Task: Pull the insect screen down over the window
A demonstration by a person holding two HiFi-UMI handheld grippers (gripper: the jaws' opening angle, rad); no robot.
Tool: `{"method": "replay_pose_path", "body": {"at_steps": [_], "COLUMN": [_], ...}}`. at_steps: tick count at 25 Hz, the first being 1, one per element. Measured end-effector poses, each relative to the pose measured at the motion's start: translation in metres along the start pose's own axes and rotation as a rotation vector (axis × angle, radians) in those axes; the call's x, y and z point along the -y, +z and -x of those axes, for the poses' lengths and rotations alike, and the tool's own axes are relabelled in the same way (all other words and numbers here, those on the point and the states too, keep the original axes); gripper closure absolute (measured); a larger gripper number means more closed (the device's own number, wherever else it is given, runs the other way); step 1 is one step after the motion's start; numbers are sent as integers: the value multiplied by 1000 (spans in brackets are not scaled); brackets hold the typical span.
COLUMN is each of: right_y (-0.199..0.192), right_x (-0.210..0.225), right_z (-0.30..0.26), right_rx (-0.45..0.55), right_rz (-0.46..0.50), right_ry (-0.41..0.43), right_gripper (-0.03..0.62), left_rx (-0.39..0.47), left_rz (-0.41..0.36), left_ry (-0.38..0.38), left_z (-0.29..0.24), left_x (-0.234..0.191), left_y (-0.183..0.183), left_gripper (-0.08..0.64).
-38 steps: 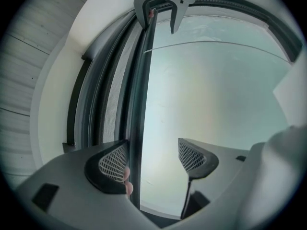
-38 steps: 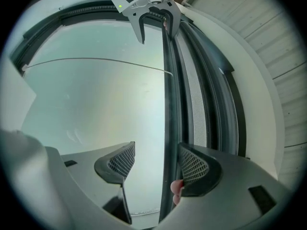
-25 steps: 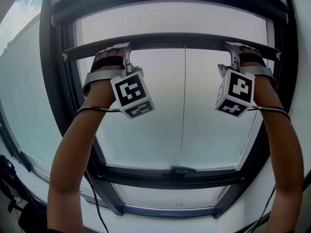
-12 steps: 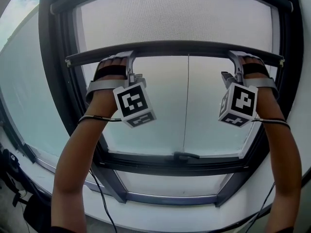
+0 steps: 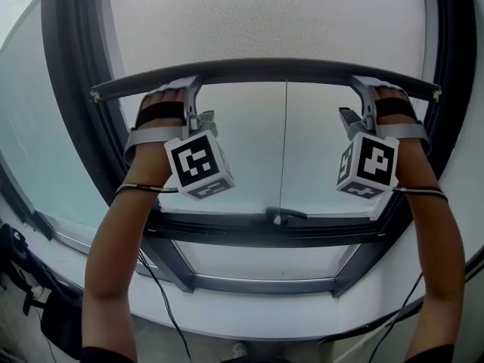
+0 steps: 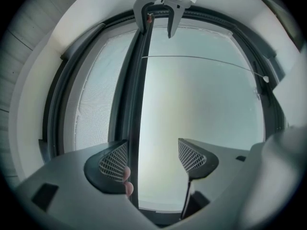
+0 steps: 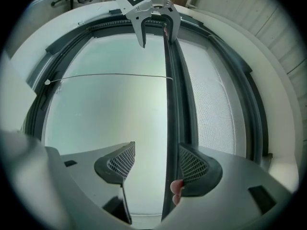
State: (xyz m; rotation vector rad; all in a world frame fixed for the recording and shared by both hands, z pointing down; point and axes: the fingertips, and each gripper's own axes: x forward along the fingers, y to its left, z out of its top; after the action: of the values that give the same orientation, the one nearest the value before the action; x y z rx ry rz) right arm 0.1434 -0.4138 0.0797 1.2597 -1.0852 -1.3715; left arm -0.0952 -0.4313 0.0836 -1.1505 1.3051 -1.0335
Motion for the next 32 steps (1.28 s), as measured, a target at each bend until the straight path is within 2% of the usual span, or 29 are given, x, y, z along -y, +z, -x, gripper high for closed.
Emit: {"method": "replay_pose_path", "body": {"at_steps": [4,9,18,22,25,28,32], "right_y": [3,6,6,12,14,11,14], "right_x": [-25,-27,-27,-25,-29,-44,-79], "right_z": [8,11,13,18,23,23,28], "right_rx": [11,8,-6,16,9,-5,0], "right_rz": [-46,-40,-65,-114,-67,-33,-39], "right_ry": [39,68,95,173,258,272,283], "right_gripper": [327,327,327,327,328,328,328], "left_rx": [-11,19,39,33,9,-15,-20], "left_rz": [-5,34,54,19,2,-44,-37], "left_ry": [-44,-49,-81,-172,-290,-262,-251], "left_z": [8,12,15,22,28,27,33], "left_x": [26,25,26,31,38,51,82], "left_y": [-2,2,5,-3,-8,-10,-12], "left_gripper": [239,239,239,240,247,247,247]}}
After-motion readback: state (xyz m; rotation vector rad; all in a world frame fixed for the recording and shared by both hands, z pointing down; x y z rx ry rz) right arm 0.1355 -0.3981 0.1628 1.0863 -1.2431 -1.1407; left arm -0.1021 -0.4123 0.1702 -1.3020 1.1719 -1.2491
